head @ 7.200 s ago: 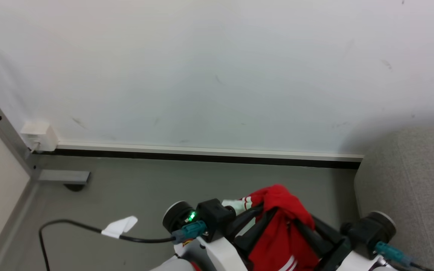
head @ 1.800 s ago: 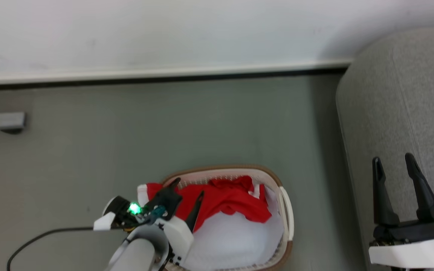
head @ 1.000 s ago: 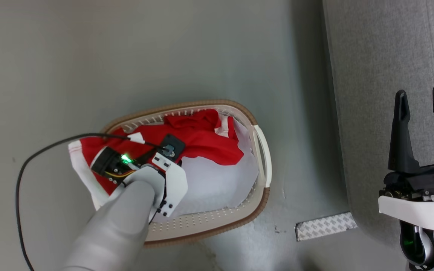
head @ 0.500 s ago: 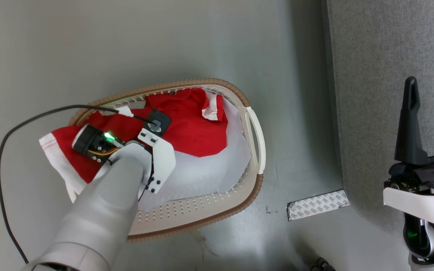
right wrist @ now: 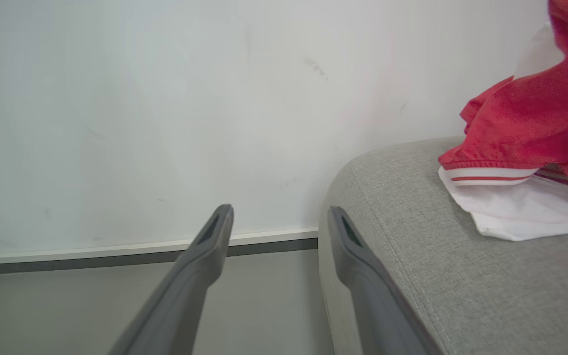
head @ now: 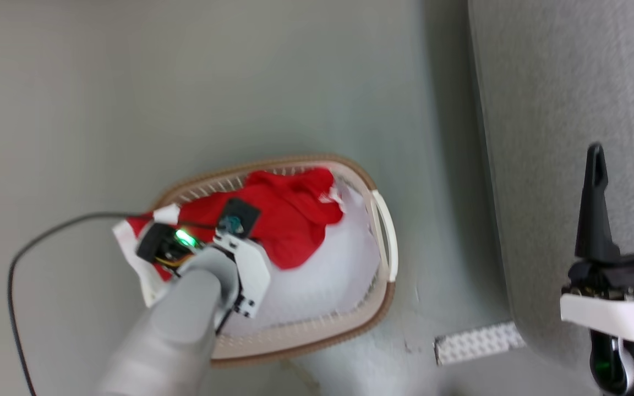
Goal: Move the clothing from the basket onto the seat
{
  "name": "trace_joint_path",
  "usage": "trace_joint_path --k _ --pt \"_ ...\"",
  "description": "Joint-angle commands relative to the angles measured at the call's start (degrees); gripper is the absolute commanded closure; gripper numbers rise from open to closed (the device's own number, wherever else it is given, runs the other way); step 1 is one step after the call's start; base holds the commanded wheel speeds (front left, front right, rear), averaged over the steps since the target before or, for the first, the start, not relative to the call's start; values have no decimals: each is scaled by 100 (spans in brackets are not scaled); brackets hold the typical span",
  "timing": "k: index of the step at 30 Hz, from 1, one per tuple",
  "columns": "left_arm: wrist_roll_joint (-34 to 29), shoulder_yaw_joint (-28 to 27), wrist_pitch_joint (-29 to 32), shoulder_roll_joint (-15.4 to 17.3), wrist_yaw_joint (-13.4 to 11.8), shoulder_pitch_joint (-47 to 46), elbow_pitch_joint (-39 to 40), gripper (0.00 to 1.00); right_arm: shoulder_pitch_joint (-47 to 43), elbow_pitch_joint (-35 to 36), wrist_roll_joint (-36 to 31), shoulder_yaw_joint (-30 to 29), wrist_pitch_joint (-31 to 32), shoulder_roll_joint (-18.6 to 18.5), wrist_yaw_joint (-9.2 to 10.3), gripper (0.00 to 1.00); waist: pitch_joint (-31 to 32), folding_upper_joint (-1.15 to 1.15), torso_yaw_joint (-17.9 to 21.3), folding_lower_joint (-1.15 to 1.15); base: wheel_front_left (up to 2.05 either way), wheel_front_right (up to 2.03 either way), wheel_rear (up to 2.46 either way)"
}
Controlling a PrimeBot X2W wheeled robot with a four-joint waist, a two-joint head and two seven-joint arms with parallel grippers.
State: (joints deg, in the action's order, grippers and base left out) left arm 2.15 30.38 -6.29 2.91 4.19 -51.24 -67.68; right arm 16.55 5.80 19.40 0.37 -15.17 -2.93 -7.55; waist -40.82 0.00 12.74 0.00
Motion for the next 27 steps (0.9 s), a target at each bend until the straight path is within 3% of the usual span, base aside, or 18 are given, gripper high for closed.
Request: trace_joint_path --k 1,13,27 --pt "206 70 -117 8 44 204 190 100 -172 -47 -51 -55 4 -4 12 0 565 0 -246 0 0 0 0" --pt "1356 293 -233 7 169 1492 1814 100 -1133 -255 -239 -126 3 -130 12 0 2485 0 -813 0 0 0 0" --pt "1770 17 39 700 -311 3066 4424 100 -1972 -470 -448 102 4 -320 13 0 3926 0 -1057 0 0 0 0"
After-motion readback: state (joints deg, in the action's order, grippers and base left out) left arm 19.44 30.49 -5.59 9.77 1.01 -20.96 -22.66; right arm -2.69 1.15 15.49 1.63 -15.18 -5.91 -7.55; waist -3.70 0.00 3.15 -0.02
